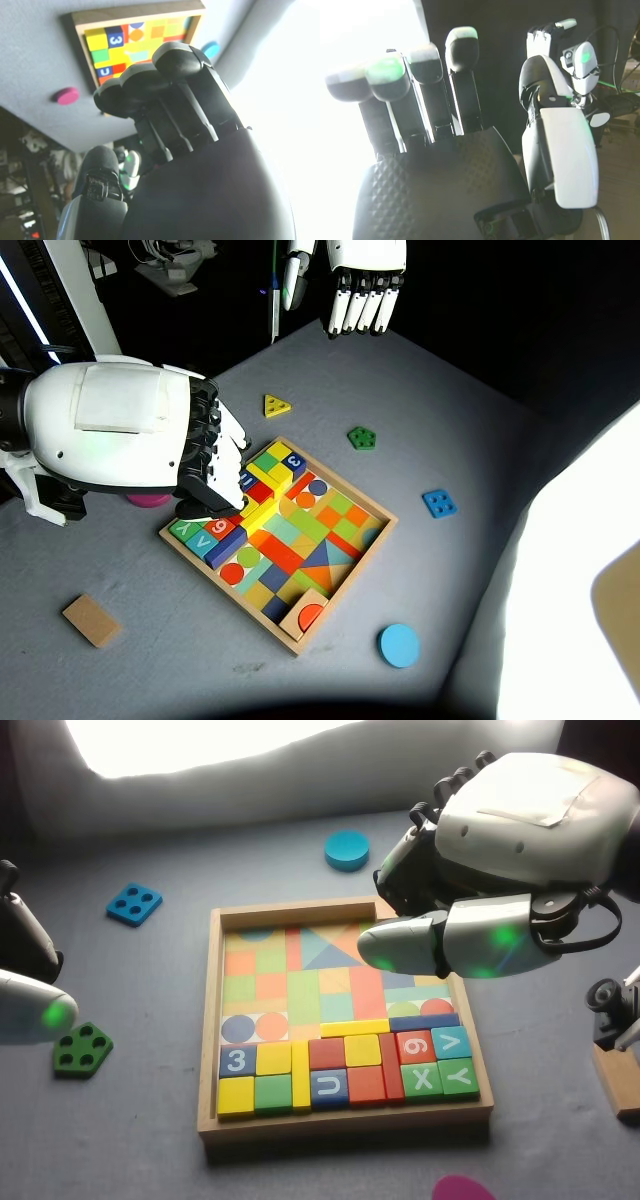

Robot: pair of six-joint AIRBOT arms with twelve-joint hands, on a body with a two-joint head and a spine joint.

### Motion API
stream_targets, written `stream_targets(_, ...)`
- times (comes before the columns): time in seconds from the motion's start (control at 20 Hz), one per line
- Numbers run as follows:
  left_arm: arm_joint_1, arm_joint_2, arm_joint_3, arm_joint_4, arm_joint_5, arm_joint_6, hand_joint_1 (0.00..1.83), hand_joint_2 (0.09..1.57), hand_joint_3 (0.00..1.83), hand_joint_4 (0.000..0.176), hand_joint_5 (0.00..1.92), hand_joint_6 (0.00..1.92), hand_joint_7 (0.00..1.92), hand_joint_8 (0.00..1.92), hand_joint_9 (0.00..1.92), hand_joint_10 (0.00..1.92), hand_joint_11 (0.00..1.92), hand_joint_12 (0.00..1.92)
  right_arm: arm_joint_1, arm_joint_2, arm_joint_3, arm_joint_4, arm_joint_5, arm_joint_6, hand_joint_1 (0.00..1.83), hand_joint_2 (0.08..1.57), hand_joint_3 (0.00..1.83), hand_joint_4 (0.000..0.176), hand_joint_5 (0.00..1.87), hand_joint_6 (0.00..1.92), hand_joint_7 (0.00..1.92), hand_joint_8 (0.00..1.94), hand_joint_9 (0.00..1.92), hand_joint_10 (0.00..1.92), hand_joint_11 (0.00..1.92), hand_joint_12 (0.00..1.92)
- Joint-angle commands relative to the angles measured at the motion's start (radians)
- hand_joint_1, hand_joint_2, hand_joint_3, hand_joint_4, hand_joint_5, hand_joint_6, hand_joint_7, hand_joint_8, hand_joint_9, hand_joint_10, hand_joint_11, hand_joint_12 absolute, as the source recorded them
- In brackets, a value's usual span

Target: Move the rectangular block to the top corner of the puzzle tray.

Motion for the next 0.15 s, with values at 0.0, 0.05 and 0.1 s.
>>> stream_targets(0.0, -0.008, 0.003, -0.002, 0.010, 0.081, -0.003, 0.00, 1.34, 0.00, 0.000, 0.86, 1.49, 1.02, 1.60, 0.98, 1.79, 0.80, 1.91, 0.007, 0.005, -0.002, 0.005, 0.115, -0.003, 0.00, 1.26, 0.00, 0.000, 0.95, 1.61, 1.10, 1.75, 1.08, 1.92, 0.96, 1.92)
stream_targets(0.05, -0.008, 0.003, -0.003, 0.010, 0.081, -0.003, 0.00, 1.34, 0.00, 0.000, 0.87, 1.50, 1.03, 1.57, 0.98, 1.77, 0.81, 1.91, 0.004, 0.005, -0.002, 0.005, 0.118, -0.010, 0.00, 1.26, 0.00, 0.000, 0.97, 1.64, 1.11, 1.80, 1.10, 1.92, 0.97, 1.92)
stream_targets(0.1, -0.008, 0.003, -0.002, 0.010, 0.081, -0.003, 0.00, 1.34, 0.00, 0.000, 0.87, 1.51, 1.02, 1.58, 0.99, 1.77, 0.83, 1.90, 0.001, 0.005, -0.002, 0.005, 0.121, -0.013, 0.00, 1.26, 0.00, 0.000, 0.98, 1.65, 1.11, 1.81, 1.09, 1.92, 0.96, 1.92)
